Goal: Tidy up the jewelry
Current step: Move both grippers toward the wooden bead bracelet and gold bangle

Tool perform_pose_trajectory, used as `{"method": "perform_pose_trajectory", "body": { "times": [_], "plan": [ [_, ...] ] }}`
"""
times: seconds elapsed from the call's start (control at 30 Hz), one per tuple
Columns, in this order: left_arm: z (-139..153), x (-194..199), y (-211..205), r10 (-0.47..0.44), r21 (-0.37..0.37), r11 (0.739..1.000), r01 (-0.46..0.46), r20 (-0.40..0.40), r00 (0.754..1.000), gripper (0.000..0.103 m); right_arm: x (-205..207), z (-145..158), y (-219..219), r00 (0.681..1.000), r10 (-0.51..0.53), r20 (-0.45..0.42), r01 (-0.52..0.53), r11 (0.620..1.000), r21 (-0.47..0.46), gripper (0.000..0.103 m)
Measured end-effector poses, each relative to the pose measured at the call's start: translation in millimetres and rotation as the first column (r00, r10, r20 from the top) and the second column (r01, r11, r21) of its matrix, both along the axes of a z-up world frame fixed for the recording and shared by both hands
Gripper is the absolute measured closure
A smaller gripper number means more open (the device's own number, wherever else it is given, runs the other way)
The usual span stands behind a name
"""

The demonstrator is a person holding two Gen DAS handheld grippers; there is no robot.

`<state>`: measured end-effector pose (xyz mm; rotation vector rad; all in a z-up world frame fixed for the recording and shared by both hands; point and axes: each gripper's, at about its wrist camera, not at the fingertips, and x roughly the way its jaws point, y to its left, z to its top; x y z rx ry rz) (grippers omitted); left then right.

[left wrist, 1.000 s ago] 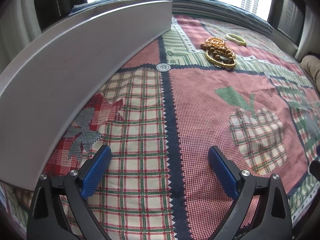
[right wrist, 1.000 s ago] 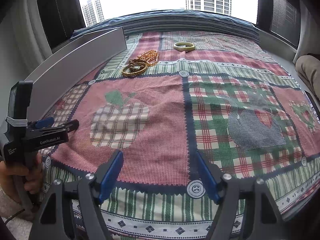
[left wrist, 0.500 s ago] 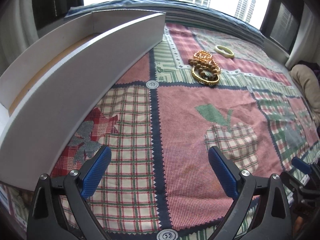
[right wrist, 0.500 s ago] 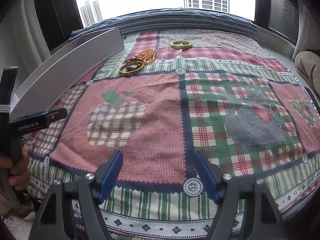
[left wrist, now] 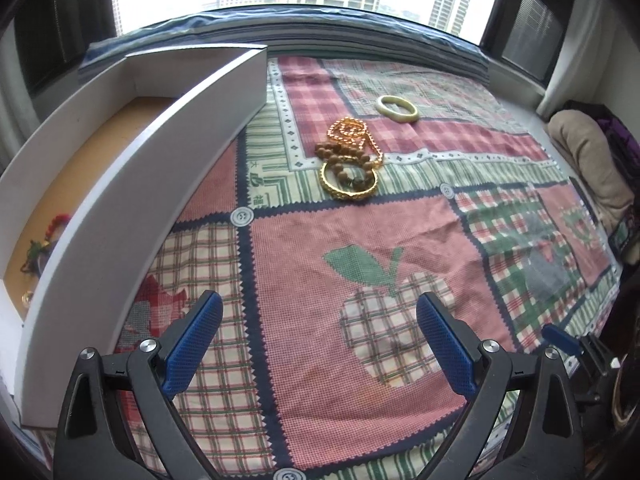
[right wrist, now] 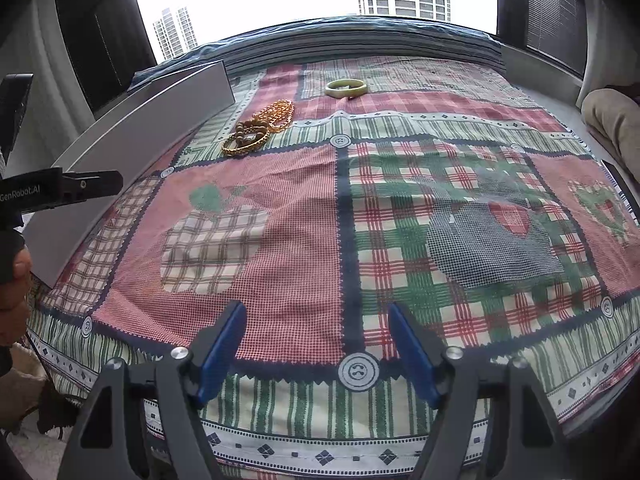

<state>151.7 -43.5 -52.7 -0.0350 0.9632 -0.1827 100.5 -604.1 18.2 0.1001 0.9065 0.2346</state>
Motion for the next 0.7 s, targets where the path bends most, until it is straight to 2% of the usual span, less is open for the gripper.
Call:
{"method": "perform_pose_trajectory", "body": {
  "times": [0.7],
  "plan": [
    [9.3, 52.1, -30.4, -0.085, 0.034, 0.996, 0.087, -0.076, 0.994, 0.005, 8.7, -7.3, -28.9, 0.999, -0.046, -0.008, 0.046, 0.998, 0.034, 0.028]
  ]
}}
